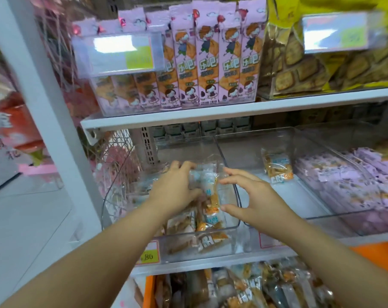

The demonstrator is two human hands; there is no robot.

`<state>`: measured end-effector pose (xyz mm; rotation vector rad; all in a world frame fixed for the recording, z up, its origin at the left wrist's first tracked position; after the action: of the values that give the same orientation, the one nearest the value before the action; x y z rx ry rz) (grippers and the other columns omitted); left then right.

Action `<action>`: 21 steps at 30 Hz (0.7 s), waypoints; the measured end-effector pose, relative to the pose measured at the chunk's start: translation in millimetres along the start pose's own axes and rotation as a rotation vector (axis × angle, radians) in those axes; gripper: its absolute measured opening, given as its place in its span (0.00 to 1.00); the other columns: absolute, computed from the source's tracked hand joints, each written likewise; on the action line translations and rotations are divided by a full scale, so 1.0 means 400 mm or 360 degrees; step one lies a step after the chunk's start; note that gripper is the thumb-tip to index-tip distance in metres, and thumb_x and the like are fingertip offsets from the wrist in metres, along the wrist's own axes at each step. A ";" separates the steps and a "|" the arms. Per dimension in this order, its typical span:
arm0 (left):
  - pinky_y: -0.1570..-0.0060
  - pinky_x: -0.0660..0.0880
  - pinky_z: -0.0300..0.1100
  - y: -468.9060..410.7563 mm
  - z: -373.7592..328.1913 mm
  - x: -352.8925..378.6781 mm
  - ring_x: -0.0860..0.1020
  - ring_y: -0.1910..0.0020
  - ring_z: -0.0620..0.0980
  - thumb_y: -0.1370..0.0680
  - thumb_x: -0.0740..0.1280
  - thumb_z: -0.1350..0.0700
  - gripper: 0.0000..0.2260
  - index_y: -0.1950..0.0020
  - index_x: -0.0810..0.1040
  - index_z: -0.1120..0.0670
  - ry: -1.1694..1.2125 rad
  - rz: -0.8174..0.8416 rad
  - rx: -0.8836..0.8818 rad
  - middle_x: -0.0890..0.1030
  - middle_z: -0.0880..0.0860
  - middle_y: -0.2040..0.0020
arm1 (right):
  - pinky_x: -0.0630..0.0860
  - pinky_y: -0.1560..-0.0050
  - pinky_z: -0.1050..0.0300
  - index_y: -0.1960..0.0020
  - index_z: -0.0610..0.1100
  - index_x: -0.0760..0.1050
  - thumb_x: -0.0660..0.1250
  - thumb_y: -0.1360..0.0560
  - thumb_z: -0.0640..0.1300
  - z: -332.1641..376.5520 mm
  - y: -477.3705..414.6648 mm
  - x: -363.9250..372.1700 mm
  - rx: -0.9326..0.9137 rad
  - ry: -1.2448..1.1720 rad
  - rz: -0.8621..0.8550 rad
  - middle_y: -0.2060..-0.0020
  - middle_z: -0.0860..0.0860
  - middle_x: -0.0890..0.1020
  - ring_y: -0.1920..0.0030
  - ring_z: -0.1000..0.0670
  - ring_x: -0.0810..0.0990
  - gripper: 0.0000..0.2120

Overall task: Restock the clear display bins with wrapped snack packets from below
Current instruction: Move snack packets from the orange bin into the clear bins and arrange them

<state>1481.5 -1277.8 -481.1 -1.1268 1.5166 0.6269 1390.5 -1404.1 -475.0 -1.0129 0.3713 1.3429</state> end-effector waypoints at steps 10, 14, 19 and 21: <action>0.52 0.76 0.44 0.215 0.111 -0.142 0.78 0.56 0.43 0.24 0.69 0.53 0.08 0.46 0.77 0.46 0.0589 -0.0375 -0.0008 0.77 0.41 0.56 | 0.75 0.47 0.52 0.43 0.47 0.77 0.66 0.24 0.49 0.131 -0.068 0.136 0.0067 0.0447 0.0376 0.51 0.50 0.82 0.48 0.49 0.79 0.11; 0.52 0.75 0.43 0.224 0.137 -0.154 0.77 0.57 0.41 0.24 0.68 0.55 0.08 0.46 0.77 0.46 0.0629 -0.0452 -0.0023 0.76 0.40 0.57 | 0.72 0.58 0.59 0.44 0.46 0.74 0.68 0.26 0.54 0.083 -0.079 0.238 0.0443 0.0392 0.0724 0.57 0.50 0.79 0.52 0.48 0.77 0.16; 0.53 0.77 0.45 0.228 0.163 -0.138 0.77 0.56 0.40 0.23 0.67 0.55 0.07 0.48 0.76 0.44 0.0694 -0.0441 -0.0034 0.76 0.40 0.57 | 0.72 0.50 0.60 0.34 0.44 0.69 0.73 0.31 0.55 0.011 -0.085 0.307 0.0709 0.0434 0.0890 0.42 0.47 0.77 0.44 0.48 0.77 0.30; 0.52 0.77 0.45 0.231 0.165 -0.134 0.77 0.56 0.41 0.24 0.67 0.56 0.08 0.49 0.76 0.43 0.0709 -0.0426 -0.0025 0.76 0.40 0.57 | 0.72 0.54 0.61 0.37 0.44 0.71 0.74 0.32 0.51 0.007 -0.096 0.307 0.0756 0.0345 0.0859 0.49 0.48 0.78 0.49 0.49 0.77 0.27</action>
<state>1425.8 -1166.5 -464.7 -1.5215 1.6889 0.2102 1455.4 -1321.6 -549.6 -0.6746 1.1329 1.5164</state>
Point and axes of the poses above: each hand's wrist, its own y-axis away from the middle knuckle, its own x-axis out of the palm, z = x × y, the point moved 10 cm from there along -y, towards the middle knuckle
